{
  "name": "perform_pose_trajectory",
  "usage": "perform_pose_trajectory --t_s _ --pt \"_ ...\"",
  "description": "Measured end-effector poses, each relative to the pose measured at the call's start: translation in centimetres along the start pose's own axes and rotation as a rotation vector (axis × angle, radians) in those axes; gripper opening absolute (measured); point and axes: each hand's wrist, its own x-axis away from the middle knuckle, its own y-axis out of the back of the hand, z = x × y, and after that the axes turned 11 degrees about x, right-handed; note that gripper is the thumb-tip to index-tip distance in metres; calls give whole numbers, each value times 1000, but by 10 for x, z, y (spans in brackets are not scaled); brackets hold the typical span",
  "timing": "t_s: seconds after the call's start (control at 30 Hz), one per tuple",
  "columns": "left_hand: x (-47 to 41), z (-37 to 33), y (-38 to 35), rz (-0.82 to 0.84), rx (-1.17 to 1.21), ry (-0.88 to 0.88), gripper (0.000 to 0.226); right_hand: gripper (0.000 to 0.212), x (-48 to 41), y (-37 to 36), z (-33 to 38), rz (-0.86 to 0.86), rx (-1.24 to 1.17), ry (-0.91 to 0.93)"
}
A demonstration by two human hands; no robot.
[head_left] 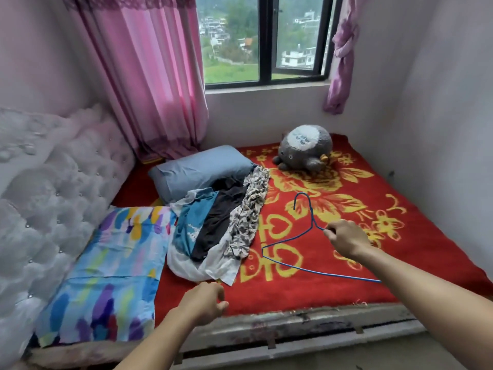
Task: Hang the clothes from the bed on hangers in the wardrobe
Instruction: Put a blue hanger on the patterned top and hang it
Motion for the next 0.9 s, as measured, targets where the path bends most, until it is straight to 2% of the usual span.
perform_pose_trajectory --t_s 0.17,0.4,0.73,0.9 --pt "-90 1 28 63 -36 -34 27 19 -47 -19 -7 -73 -59 -140" --pt "-196 -10 18 181 -60 -24 28 21 -138 -56 -38 -32 -105 -258" --pt "-322 3 9 233 63 183 14 21 -325 -181 -37 177 -328 -351" --pt "-382 19 -21 218 210 312 15 20 -393 -258 -36 197 -421 -481"
